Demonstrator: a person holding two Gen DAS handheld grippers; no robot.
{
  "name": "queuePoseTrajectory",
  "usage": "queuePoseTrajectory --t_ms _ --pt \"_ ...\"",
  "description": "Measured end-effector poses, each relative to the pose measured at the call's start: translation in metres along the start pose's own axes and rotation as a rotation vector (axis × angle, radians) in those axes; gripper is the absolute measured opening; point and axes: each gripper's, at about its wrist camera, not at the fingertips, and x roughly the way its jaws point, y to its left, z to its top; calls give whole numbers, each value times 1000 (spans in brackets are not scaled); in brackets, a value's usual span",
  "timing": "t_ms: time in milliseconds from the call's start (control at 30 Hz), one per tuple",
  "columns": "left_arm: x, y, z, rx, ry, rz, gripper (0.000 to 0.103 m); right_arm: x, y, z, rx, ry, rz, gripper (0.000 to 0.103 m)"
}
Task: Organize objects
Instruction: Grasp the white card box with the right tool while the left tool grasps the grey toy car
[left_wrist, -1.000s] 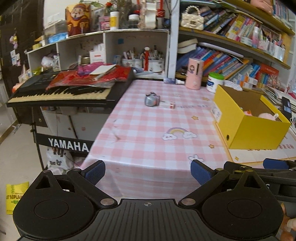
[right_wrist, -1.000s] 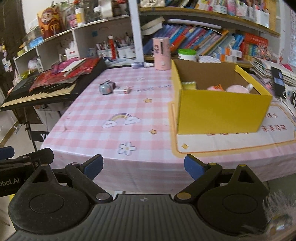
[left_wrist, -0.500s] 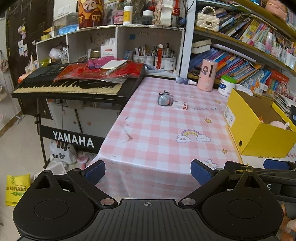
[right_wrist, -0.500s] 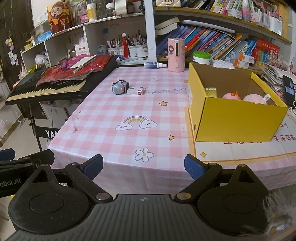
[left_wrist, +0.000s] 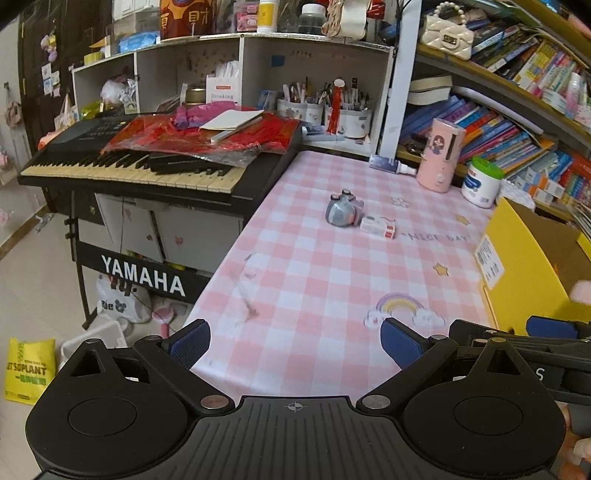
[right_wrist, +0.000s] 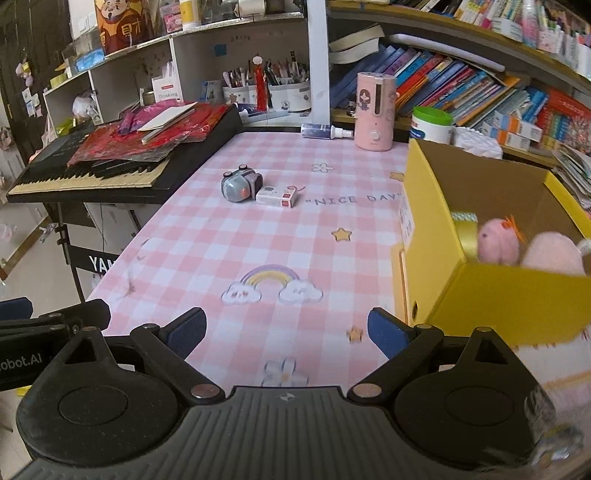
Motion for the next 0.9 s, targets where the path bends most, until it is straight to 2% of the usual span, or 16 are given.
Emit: queuePoseTrajectory --t_ms 233,533,633,900 --pt "33 -13 26 8 16 24 100 37 -13 31 -5 15 18 95" --pt "73 -17 69 -16 -1 55 100 94 -18 71 -33 25 48 91" --pt "83 -15 80 -28 -9 77 100 118 -14 84 -53 8 40 88" --pt "109 -5 102 -65 -5 141 100 176 11 104 -157 -90 -10 87"
